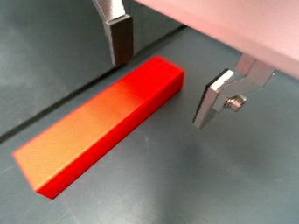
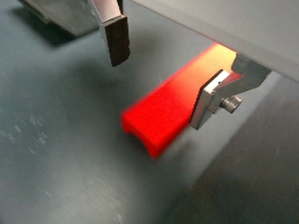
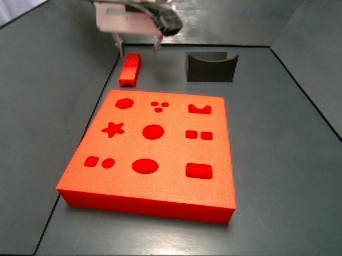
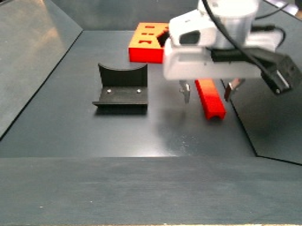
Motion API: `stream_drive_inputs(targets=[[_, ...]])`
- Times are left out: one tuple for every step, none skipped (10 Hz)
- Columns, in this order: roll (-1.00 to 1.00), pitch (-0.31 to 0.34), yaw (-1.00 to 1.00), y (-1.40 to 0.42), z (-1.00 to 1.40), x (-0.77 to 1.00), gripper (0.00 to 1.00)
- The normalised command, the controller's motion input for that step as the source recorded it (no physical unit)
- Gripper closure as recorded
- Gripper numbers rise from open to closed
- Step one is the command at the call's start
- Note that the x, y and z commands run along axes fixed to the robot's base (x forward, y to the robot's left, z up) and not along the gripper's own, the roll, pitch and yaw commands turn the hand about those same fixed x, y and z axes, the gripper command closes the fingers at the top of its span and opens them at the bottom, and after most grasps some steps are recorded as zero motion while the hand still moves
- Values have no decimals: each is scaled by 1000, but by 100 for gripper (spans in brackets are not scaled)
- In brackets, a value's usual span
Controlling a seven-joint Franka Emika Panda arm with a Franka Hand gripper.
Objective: Pick up the arch object. Move up. Place the arch object on the fixture. Regrasp the arch object. Rotate the arch object. Move to above the board. Insert the arch object.
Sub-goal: Pick up the arch object.
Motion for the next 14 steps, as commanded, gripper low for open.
stream_drive_inputs(targets=[[-47,0,0,197,-289,-9,0],[-79,0,0,223,-289,0,0],[-71,0,0,191,-334,0,0],[-73,-10,0,91,-220,0,0],[0,-31,0,0,0,-9,0],[0,4,0,0,0,0,0],[0,0,0,0,0,0,0],[0,0,0,0,0,0,100],[0,0,0,0,0,0,100],[0,0,0,0,0,0,100],[0,0,0,0,0,0,100],[0,0,0,0,0,0,100],[0,0,0,0,0,0,100],[0,0,0,0,0,0,100]])
